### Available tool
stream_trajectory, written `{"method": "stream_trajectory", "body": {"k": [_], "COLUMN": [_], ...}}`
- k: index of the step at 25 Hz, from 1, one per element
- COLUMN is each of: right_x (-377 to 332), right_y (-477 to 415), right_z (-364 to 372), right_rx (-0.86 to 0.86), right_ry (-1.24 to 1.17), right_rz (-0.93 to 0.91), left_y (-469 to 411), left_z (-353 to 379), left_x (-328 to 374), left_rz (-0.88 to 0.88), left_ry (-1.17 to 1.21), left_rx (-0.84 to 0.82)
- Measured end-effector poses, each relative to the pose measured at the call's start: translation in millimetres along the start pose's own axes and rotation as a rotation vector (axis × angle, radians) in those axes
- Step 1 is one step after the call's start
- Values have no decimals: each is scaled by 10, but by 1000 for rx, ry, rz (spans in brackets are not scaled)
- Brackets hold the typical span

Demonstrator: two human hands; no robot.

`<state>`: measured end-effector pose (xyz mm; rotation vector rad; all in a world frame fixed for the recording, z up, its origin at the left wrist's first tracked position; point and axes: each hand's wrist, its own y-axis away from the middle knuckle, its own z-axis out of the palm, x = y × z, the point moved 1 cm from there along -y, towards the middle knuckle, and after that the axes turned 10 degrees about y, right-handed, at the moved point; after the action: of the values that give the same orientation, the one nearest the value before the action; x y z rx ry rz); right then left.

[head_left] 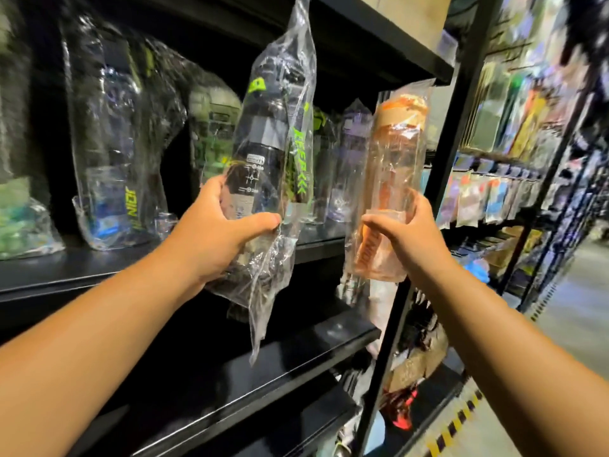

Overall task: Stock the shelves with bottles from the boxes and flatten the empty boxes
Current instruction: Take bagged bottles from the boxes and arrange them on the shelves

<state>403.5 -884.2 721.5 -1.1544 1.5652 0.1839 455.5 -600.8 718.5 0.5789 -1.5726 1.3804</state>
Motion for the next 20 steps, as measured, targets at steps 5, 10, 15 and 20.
{"method": "stream_trajectory", "body": {"k": [5,10,15,20], "right_x": [261,516,589,878], "right_y": [-653,-1273,-1563,-1587], "right_z": [30,-17,-62,160], "right_rx": [-12,-66,-98,-106], "right_ry": [-41,-102,-222,-145], "right_rz": [-45,-69,-201,-225], "left_y": [-250,-571,-775,-889], "left_z": [346,859,1189,1356], "left_x": [-164,-328,-506,-724], "left_rz": [44,86,153,186], "left_ry": [20,-14,-94,-195], "left_rx": [70,126,247,336]}}
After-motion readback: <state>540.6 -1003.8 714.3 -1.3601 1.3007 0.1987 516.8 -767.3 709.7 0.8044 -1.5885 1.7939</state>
